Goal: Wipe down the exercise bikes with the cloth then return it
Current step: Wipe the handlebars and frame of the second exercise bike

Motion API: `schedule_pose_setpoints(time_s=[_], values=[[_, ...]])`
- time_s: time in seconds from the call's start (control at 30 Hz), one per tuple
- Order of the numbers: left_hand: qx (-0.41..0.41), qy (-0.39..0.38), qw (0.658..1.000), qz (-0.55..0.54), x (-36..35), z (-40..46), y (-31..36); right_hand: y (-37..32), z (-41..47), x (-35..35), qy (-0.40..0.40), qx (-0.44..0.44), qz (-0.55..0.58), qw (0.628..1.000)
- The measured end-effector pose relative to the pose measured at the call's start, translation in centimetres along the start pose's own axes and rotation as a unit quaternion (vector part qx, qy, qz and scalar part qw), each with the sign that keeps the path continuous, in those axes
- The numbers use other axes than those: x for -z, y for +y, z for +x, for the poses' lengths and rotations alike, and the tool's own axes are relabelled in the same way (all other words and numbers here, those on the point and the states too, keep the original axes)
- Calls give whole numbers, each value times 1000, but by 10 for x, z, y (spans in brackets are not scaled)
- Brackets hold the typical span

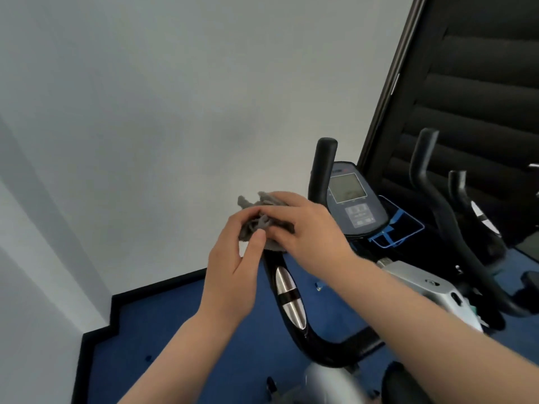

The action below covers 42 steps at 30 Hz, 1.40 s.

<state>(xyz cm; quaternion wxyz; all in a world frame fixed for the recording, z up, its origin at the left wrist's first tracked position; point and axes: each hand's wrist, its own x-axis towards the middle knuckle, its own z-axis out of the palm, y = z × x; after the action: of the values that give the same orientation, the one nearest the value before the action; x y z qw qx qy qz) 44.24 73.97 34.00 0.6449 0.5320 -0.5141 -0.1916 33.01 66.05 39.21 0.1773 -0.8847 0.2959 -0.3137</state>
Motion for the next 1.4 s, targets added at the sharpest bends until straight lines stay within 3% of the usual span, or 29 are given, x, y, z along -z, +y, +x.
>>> schedule_pose_setpoints(time_s=[0.1,0.2,0.3,0.5,0.67,0.77,0.93,1.07,1.3,1.4], values=[[9,9,1000,-1,-4,-6,0,1,7,11,-63,22,-62,996],[15,-3,1000,14,-3,-7,1,2,-16,-2,35,-99,88,991],[21,-9,1000,21,2,-6,-1,7,-36,-13,32,-185,111,976],[26,-37,999,-7,1,-10,-1,-5,-9,-15,64,-186,255,947],[45,-26,999,-5,3,-19,-11,-7,-45,-22,19,-233,96,967],[47,-24,999,-1,0,-24,-13,-6,-44,-14,-18,-239,88,967],[54,-32,998,0,0,-26,-11,-19,-12,-15,38,-197,115,973],[50,-24,998,18,4,-30,-12,-11,-24,-11,-55,-224,48,972],[58,-46,995,65,-7,-52,-12,-3,-44,-4,-128,-242,59,960],[56,-60,992,95,-11,-70,-14,5,-68,6,-203,-238,62,948]])
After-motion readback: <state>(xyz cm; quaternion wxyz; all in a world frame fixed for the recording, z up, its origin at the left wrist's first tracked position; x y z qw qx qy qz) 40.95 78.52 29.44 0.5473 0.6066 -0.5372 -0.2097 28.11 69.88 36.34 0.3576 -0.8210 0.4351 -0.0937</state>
